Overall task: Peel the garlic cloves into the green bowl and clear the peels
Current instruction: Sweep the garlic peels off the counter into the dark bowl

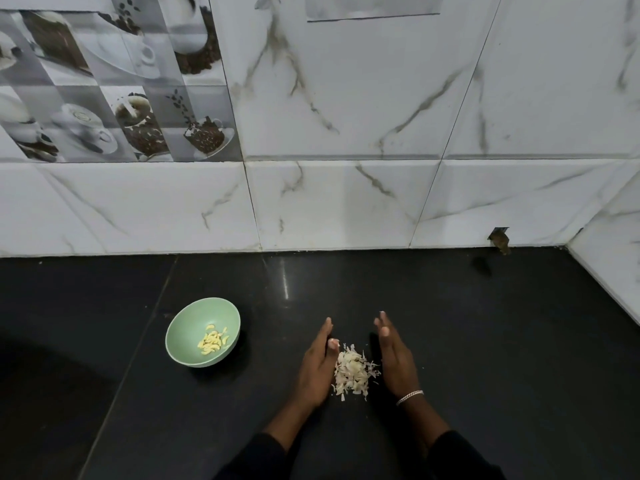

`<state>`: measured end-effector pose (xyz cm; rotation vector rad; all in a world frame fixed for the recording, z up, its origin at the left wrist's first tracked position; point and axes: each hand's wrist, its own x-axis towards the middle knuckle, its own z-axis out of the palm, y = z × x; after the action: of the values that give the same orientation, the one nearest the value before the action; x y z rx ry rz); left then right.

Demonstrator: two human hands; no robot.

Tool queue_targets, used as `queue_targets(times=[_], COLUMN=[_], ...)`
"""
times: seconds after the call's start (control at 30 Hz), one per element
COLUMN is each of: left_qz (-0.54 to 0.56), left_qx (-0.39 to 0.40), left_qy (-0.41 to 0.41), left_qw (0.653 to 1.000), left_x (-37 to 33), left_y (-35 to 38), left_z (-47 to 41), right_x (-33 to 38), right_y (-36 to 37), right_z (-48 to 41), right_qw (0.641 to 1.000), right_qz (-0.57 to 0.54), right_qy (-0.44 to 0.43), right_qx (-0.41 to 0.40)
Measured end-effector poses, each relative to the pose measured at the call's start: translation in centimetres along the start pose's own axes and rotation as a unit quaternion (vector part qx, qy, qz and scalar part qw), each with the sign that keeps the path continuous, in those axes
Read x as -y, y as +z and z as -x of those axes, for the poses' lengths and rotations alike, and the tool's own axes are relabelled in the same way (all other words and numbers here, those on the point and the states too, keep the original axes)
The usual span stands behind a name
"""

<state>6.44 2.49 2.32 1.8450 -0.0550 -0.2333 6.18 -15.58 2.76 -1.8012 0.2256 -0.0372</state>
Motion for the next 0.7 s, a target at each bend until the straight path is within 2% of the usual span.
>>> queue_targets(times=[0.1,0.2,0.33,0.47,0.53,0.7], left_qz=[-0.067,-0.144,-0.064,-0.170,-0.213,-0.184], left_qx=[0.029,0.061,0.029,0.016,0.025,0.047], left_qy=[-0.008,0.023,0.003,0.049,0.071,0.077], left_qw=[0.997,0.987,0.998,0.984,0.974,0.979], left_x=[0.5,1.2,2.0,2.0,1.5,1.5], left_y=[0.5,2.2,2.1,0.7,0.7,3.3], left_z=[0.2,1.0,1.0,0.3,-0.6,-1.0], right_x=[-1.1,-2.3,-1.5,-0.3,0.0,-0.9], right_y=[-0.6,1.1,1.3,0.5,0.9,3.8], right_z=[0.2,1.6,2.6,1.1,0.2,0.8], right_qw=[0.998,0.995,0.998,1.000,0.999,0.998], right_qz=[0.061,0.053,-0.020,-0.027,-0.036,-0.059], right_qy=[0.001,-0.003,0.018,0.000,-0.002,0.018], right_qx=[0.035,0.082,0.050,0.000,0.000,0.018])
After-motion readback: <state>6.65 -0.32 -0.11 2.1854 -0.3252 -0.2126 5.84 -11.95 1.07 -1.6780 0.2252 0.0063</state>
